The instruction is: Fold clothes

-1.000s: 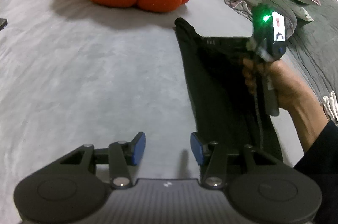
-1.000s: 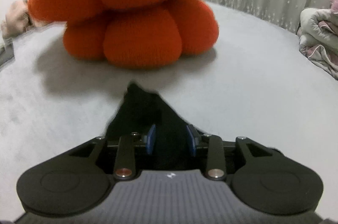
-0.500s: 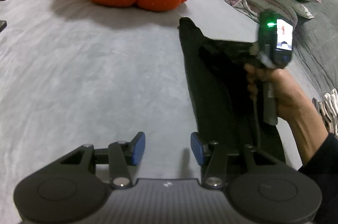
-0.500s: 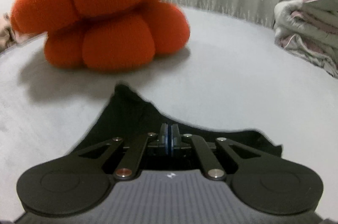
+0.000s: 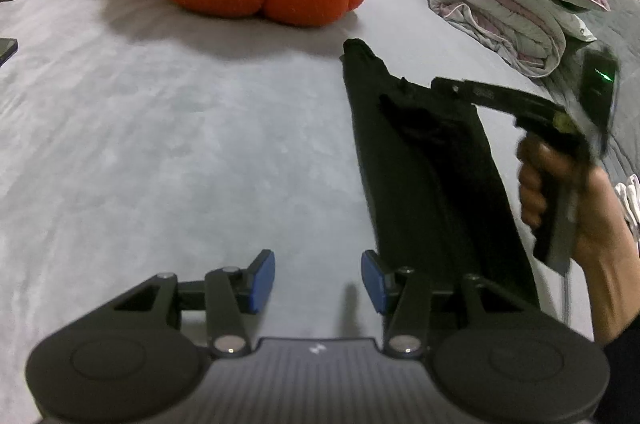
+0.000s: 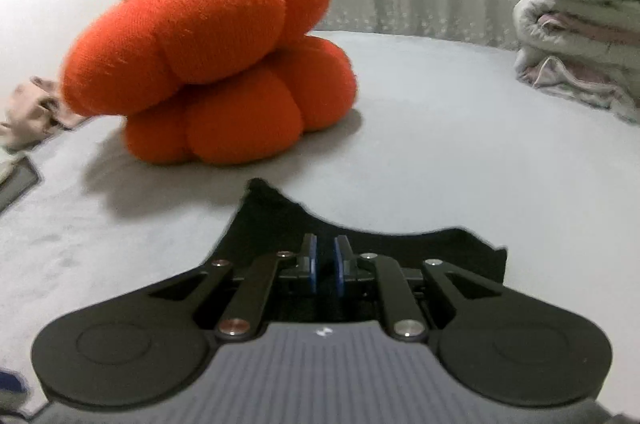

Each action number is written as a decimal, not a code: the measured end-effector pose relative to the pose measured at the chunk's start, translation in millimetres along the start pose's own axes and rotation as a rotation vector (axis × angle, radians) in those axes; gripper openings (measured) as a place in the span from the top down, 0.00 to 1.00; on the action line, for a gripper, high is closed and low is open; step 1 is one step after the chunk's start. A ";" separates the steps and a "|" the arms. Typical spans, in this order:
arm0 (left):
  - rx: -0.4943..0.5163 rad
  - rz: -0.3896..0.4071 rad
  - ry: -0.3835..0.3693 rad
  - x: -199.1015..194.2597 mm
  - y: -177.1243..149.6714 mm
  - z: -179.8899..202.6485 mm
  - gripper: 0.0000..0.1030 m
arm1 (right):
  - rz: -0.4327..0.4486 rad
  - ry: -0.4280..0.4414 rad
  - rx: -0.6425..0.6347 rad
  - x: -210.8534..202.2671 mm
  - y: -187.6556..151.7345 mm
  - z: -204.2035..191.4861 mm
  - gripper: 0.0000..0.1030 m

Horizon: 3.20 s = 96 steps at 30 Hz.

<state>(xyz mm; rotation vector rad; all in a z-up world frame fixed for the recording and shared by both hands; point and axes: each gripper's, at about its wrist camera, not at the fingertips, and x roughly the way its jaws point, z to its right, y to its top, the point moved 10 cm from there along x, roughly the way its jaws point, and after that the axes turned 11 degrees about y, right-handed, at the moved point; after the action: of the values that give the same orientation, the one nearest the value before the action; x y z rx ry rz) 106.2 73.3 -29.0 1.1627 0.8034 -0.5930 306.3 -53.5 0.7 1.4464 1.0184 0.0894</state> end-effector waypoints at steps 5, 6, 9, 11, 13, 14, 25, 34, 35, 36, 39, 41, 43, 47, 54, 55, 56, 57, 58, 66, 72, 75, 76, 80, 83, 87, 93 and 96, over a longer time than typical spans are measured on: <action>0.015 -0.001 0.008 0.6 -1.3 0.8 0.52 | -0.070 0.065 -0.199 0.8 -10.4 -52.0 0.49; 0.016 -0.003 0.010 1.1 -1.3 0.3 0.52 | -0.108 0.067 -0.246 8.7 -15.4 -60.6 0.50; 0.016 -0.008 0.015 2.6 -0.9 -1.0 0.52 | -0.210 -0.027 -0.292 32.4 -28.3 -53.5 0.95; 0.012 -0.007 0.010 1.9 -0.1 -0.9 0.52 | -0.202 -0.069 -0.240 34.6 -26.8 -42.2 0.95; 0.012 -0.004 0.001 0.3 0.5 -0.2 0.52 | -0.056 0.049 -0.056 12.1 -7.8 -35.9 0.95; 0.014 -0.004 0.000 0.1 0.1 0.2 0.52 | 0.016 0.109 0.038 1.1 0.3 -30.1 0.95; 0.012 -0.006 0.004 0.1 -1.4 1.1 0.50 | -0.028 0.194 0.121 21.1 -8.2 -31.0 0.45; 0.024 0.000 0.003 -1.2 -1.7 3.0 0.50 | -0.075 0.164 -0.011 6.3 -39.0 -55.6 0.71; 0.025 0.000 0.004 -1.0 -1.9 3.0 0.50 | -0.104 0.134 -0.040 11.4 -47.5 -53.6 0.71; 0.026 -0.001 0.005 -0.6 -1.9 3.6 0.50 | -0.121 0.105 -0.060 15.6 -53.3 -51.6 0.71; 0.027 -0.005 0.002 0.1 -1.8 4.3 0.50 | -0.107 0.098 -0.100 10.9 -57.0 -48.4 0.71; 0.028 -0.007 -0.002 -0.1 -1.6 5.0 0.50 | -0.093 0.113 -0.133 3.0 -60.1 -52.6 0.71; 0.029 -0.006 -0.004 -0.6 -1.0 5.3 0.50 | -0.078 0.122 -0.158 -1.8 -58.4 -55.5 0.69; 0.031 -0.005 0.000 0.0 -1.4 6.5 0.49 | -0.041 0.140 -0.189 -12.9 -55.0 -65.5 0.65; 0.030 -0.006 0.000 -0.2 -2.1 6.9 0.49 | -0.110 0.063 -0.225 6.7 -61.2 -61.6 0.94; 0.028 -0.006 -0.002 -0.6 -2.0 6.9 0.49 | -0.076 0.100 -0.177 -1.3 -54.5 -60.7 0.94; 0.026 -0.005 -0.004 -1.2 -1.5 6.9 0.49 | -0.044 0.140 -0.132 -9.0 -48.4 -60.1 0.94; 0.026 -0.004 -0.005 -1.4 -1.4 7.1 0.49 | -0.021 0.187 -0.101 -15.9 -44.1 -61.0 0.93; 0.027 -0.003 -0.004 -1.3 -1.9 7.3 0.49 | -0.002 0.229 -0.073 -21.9 -40.6 -61.8 0.93; 0.028 -0.006 0.002 0.1 -2.1 7.1 0.49 | -0.152 0.199 -0.120 1.7 -68.5 -60.0 0.68; 0.029 -0.005 0.003 0.8 -1.3 7.1 0.49 | -0.057 0.145 -0.089 -32.3 -39.6 -32.3 0.47; 0.039 -0.003 0.009 1.8 -2.3 9.0 0.49 | -0.043 -0.014 0.081 -36.5 -30.5 26.8 0.57; 0.043 -0.004 0.010 2.3 -2.7 9.6 0.49 | -0.037 -0.032 0.149 -35.4 -30.2 44.0 0.61; 0.056 -0.008 0.016 5.2 -3.7 11.2 0.49 | -0.011 -0.077 0.290 -25.3 -26.9 84.0 0.61; 0.061 -0.009 0.020 6.8 -4.0 11.6 0.49 | -0.014 -0.120 0.287 -16.2 -24.6 94.3 0.61; 0.063 -0.007 0.020 6.6 -4.3 11.8 0.49 | -0.052 -0.177 0.192 -8.2 -27.0 97.6 0.96; 0.074 -0.003 0.025 6.3 -5.1 13.3 0.49 | 0.005 -0.150 0.180 -12.4 -29.5 107.5 0.95; 0.070 -0.004 0.024 6.6 -4.7 12.5 0.48 | -0.038 -0.220 0.114 -6.4 -35.8 108.7 0.64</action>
<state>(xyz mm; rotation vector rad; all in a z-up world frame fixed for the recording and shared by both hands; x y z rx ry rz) 109.5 59.9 -34.7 1.2346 0.8114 -0.6159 350.7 -147.8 -47.2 1.5024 0.8811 -0.1547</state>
